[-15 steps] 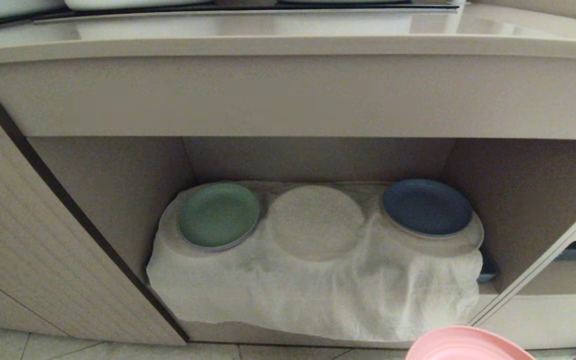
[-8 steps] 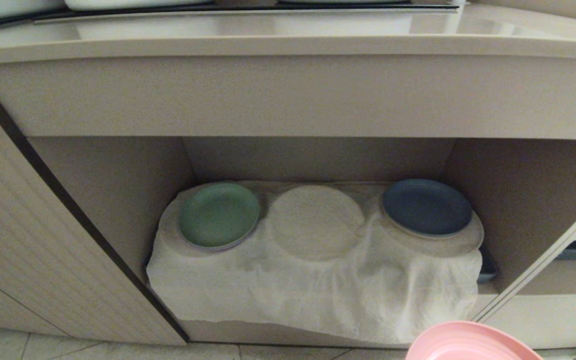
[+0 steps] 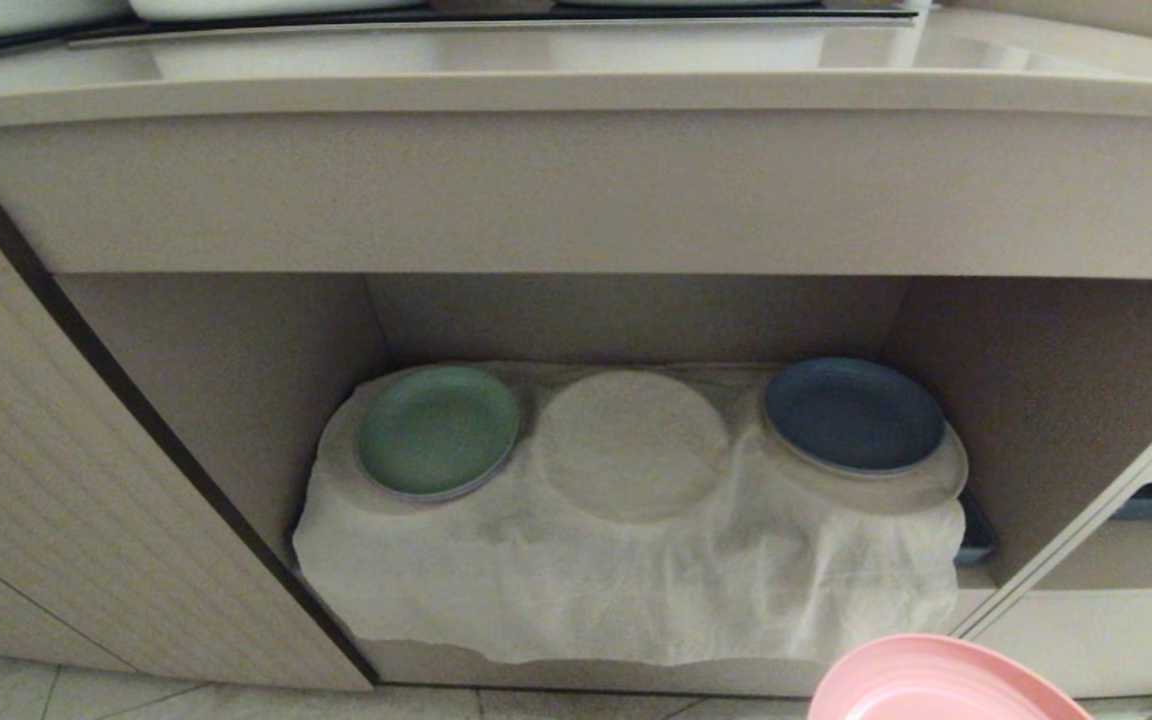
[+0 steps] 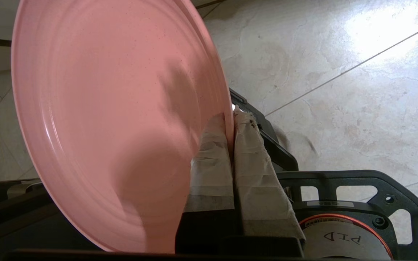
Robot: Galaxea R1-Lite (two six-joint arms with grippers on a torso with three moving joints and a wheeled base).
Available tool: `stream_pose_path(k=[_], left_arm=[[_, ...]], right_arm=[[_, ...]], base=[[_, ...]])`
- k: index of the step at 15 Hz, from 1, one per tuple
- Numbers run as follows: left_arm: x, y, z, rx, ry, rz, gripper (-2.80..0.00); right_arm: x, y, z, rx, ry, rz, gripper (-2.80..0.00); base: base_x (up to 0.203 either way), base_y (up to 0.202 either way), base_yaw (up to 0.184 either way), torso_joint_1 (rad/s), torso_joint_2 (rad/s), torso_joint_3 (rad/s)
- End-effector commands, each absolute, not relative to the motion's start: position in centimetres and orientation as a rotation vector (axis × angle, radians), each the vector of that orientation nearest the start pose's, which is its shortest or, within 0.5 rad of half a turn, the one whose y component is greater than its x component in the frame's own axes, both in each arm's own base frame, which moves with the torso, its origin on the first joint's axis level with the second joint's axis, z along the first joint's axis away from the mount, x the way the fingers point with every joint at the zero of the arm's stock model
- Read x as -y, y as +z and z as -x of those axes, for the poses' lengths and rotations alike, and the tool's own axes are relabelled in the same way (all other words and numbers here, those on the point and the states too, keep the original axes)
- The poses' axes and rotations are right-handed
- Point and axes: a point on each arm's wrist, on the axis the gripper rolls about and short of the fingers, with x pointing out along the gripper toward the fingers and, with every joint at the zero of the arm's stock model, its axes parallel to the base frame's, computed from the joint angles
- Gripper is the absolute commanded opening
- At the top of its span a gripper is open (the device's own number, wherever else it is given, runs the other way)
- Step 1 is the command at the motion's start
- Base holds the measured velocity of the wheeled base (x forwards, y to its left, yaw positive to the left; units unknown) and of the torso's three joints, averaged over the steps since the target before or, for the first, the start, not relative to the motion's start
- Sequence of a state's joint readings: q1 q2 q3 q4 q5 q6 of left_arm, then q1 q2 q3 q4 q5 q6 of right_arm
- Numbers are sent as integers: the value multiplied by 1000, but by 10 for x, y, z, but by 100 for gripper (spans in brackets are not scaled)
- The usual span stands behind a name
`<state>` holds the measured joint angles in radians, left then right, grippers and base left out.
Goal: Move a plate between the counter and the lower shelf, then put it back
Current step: Put the plate
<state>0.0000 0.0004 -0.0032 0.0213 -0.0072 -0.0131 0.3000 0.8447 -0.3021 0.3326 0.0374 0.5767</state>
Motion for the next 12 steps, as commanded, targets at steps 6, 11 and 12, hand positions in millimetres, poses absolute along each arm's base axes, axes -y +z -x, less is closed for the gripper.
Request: stream_pose_path(k=[6, 11, 12], left_arm=[[0, 74, 23, -18, -8, 14, -280], [0, 74, 23, -18, -8, 14, -280], [0, 74, 23, -18, -8, 14, -280]], right_arm=[[-17, 121, -51, -924, 58, -427, -280], [-17, 122, -52, -922, 41, -464, -280], [-17, 121, -52, -923, 40, -465, -280]], base=[[0, 0, 0, 0, 0, 0], [0, 0, 0, 0, 0, 0], [0, 0, 0, 0, 0, 0]])
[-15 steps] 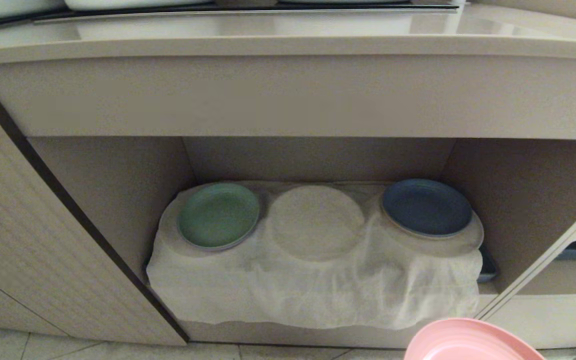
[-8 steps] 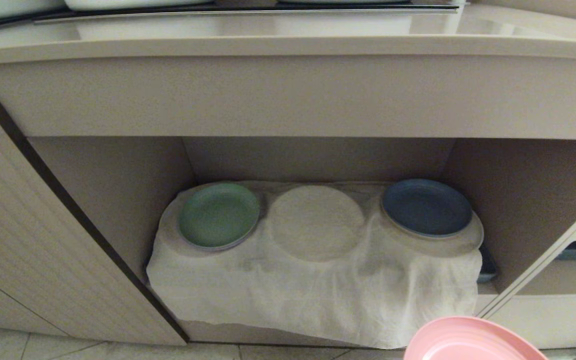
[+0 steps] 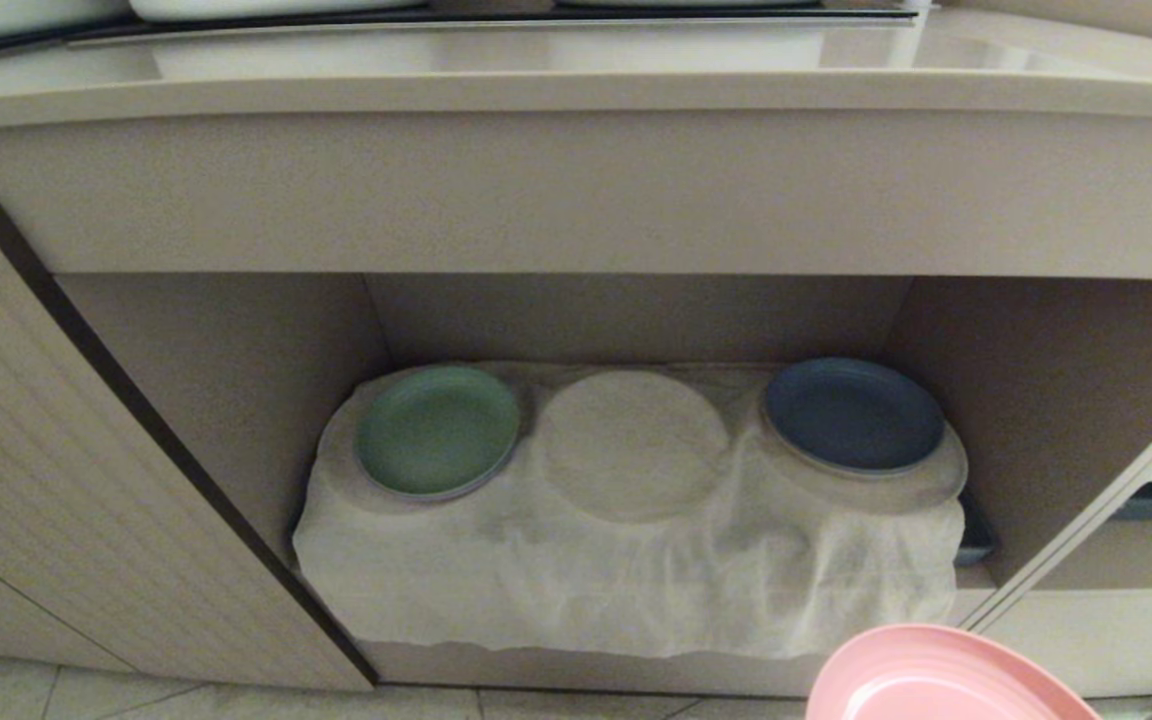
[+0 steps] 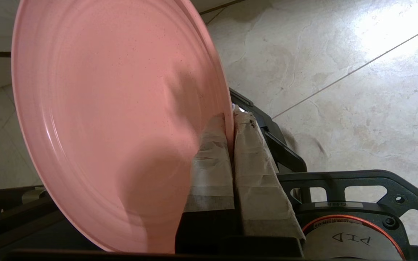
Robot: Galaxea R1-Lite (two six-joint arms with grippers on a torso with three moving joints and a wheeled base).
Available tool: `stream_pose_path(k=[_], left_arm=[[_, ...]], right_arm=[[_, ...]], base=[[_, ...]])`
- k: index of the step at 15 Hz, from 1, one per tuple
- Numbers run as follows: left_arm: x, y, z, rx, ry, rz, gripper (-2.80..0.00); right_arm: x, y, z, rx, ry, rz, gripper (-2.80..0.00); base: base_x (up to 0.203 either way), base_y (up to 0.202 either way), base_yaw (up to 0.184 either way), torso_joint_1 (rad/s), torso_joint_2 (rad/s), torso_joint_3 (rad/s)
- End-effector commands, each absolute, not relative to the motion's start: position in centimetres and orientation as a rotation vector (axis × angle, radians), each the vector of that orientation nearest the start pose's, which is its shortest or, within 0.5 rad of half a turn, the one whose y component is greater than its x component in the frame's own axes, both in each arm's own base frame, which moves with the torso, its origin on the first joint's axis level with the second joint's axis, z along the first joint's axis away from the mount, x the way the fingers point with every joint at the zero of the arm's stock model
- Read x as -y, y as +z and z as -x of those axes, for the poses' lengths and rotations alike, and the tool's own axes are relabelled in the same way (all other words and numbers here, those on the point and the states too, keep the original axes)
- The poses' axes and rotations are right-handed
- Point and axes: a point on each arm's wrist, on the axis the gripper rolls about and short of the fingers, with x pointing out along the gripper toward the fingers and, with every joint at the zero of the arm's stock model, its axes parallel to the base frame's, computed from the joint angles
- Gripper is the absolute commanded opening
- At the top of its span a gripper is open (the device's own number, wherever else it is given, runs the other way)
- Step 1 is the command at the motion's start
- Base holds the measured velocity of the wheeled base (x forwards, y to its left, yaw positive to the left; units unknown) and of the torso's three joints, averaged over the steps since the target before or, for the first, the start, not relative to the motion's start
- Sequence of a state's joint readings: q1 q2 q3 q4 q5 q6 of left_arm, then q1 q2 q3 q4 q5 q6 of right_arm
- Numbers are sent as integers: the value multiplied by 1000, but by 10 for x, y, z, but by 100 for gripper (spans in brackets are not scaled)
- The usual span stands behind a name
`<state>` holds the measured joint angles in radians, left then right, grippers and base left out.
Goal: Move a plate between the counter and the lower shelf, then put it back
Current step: Put the plate
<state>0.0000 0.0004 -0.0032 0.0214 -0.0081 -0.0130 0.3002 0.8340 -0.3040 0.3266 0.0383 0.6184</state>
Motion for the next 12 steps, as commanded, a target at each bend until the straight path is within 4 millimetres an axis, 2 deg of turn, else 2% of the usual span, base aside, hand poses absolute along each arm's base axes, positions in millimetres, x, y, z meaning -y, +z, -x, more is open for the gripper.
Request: stream_pose_path(k=[1, 12], left_arm=[[0, 74, 23, -18, -8, 14, -280], [0, 74, 23, -18, -8, 14, -280]], right_arm=[[-17, 121, -52, -923, 40, -465, -280], [-17, 121, -51, -930, 45, -471, -280]], base=[[0, 0, 0, 0, 0, 0], [0, 0, 0, 0, 0, 0]])
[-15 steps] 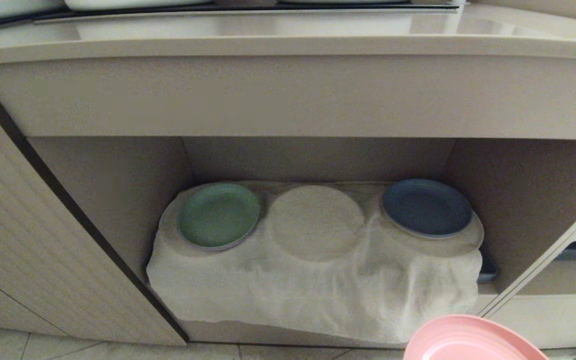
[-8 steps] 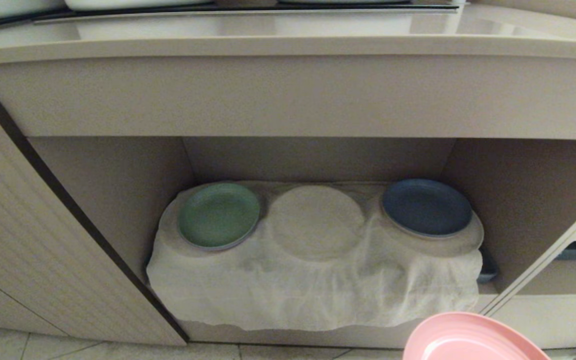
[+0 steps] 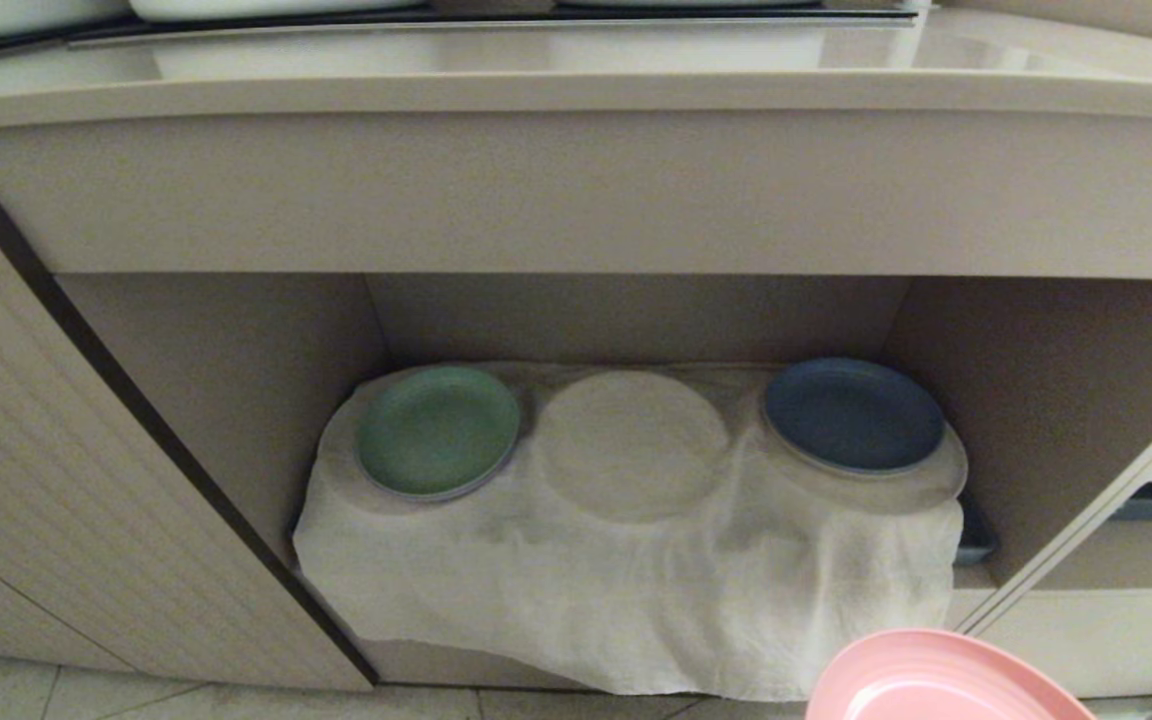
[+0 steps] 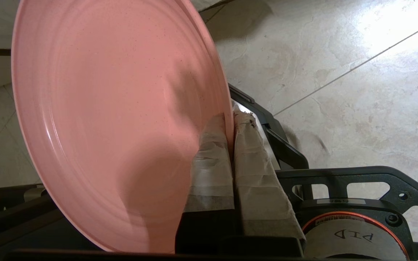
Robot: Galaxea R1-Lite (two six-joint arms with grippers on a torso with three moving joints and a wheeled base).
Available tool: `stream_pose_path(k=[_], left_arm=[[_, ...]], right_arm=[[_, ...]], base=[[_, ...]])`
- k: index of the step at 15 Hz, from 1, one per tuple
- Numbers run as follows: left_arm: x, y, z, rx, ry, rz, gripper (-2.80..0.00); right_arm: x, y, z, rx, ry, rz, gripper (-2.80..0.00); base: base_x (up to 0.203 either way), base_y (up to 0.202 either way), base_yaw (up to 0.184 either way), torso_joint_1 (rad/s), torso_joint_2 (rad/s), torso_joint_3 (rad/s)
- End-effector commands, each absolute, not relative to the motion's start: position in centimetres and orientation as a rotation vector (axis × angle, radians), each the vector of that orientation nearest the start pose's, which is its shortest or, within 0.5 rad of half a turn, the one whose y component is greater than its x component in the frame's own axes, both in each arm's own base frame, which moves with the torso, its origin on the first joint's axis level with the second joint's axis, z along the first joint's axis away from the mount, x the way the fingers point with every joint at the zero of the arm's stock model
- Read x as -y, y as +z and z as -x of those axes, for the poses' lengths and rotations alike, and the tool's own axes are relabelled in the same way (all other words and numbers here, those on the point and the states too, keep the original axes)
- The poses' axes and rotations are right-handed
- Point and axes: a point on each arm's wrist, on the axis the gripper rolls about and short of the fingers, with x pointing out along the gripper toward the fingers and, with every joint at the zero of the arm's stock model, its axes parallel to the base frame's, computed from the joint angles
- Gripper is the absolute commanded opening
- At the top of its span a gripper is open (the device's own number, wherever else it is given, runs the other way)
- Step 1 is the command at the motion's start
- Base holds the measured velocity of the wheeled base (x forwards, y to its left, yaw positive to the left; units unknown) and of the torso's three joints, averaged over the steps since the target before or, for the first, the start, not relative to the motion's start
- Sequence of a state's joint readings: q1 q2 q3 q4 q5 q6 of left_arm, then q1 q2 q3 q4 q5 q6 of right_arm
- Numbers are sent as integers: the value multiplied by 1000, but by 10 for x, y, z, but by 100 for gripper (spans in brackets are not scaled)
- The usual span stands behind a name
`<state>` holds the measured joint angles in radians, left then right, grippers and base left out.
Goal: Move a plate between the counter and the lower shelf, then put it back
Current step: Put the plate
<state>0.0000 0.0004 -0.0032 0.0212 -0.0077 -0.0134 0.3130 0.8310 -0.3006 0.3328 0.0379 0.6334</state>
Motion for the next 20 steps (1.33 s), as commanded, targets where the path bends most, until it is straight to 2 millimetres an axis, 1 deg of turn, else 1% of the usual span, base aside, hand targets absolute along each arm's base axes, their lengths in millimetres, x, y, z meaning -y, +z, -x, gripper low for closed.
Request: stream_pose_path(k=[1, 5, 9, 20], left_arm=[[0, 74, 23, -18, -8, 14, -280], [0, 74, 23, -18, -8, 14, -280], [0, 74, 23, -18, -8, 14, -280], [0, 74, 23, -18, -8, 14, -280]], right_arm=[[-17, 121, -51, -929, 46, -472, -280], [-18, 122, -51, -926, 51, -472, -280], [-18, 122, -51, -925, 52, -482, -280], [-18, 122, -50, -928, 60, -479, -280]], base=[[0, 0, 0, 0, 0, 0], [0, 0, 0, 6, -22, -11], [0, 0, 0, 58, -227, -255], [0, 0, 0, 186, -503, -285]])
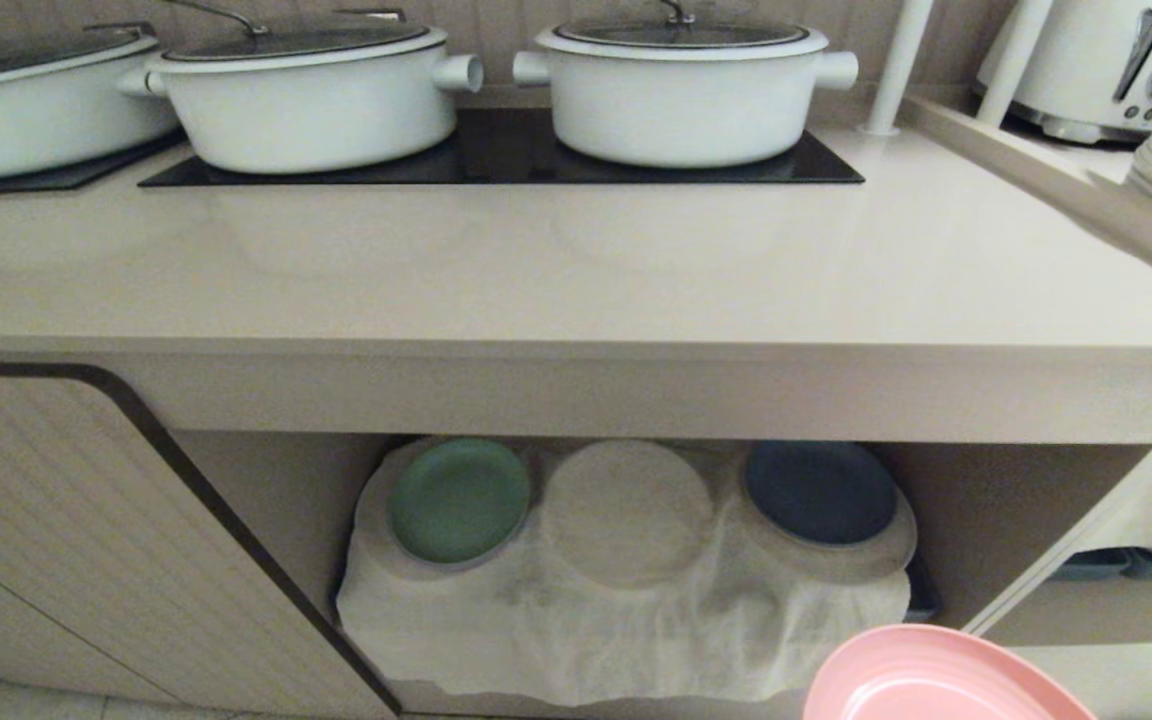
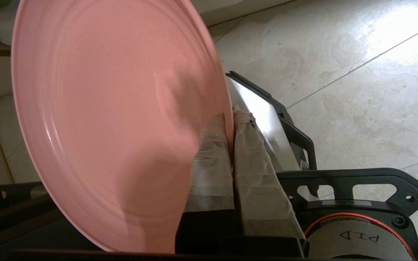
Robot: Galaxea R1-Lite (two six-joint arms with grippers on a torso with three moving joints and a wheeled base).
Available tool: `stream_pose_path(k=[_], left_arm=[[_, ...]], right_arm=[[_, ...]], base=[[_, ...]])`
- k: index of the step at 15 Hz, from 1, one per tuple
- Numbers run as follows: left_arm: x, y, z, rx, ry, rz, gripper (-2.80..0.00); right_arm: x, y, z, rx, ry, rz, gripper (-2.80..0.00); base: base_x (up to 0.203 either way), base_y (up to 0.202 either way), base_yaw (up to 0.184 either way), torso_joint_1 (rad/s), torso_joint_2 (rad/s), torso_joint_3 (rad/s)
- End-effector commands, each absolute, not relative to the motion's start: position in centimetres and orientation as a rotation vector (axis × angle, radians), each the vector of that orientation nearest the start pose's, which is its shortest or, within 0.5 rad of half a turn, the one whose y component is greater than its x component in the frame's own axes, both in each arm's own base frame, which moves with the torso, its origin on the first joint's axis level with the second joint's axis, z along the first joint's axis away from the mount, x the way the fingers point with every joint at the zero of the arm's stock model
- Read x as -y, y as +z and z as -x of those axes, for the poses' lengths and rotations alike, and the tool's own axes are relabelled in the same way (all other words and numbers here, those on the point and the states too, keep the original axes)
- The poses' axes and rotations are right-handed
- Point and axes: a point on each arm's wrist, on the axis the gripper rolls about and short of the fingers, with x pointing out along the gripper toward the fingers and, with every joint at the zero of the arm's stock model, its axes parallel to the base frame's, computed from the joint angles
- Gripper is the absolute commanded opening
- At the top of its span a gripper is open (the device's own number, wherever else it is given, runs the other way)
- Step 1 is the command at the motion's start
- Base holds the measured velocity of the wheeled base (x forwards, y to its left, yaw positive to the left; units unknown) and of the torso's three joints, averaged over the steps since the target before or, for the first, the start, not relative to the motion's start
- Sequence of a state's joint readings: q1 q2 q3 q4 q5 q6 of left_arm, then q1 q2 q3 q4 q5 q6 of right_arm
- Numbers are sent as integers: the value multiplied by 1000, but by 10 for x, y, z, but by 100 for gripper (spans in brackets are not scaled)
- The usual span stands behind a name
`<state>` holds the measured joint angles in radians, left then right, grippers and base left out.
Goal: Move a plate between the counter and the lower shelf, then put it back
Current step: Put the plate
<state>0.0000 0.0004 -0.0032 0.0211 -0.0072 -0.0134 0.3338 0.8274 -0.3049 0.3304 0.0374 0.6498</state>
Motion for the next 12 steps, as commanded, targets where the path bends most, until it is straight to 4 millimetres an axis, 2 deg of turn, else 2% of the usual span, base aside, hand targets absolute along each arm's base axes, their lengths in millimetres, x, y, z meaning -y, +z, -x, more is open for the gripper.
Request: stream_pose_path(k=[1, 12], left_arm=[[0, 74, 23, -18, -8, 14, -280], [0, 74, 23, -18, -8, 14, -280]], right_arm=[[-18, 122, -50, -929, 58, -480, -280], [-18, 123, -50, -921, 61, -487, -280]], base=[[0, 0, 0, 220, -486, -282], [0, 0, 0, 236, -517, -285]])
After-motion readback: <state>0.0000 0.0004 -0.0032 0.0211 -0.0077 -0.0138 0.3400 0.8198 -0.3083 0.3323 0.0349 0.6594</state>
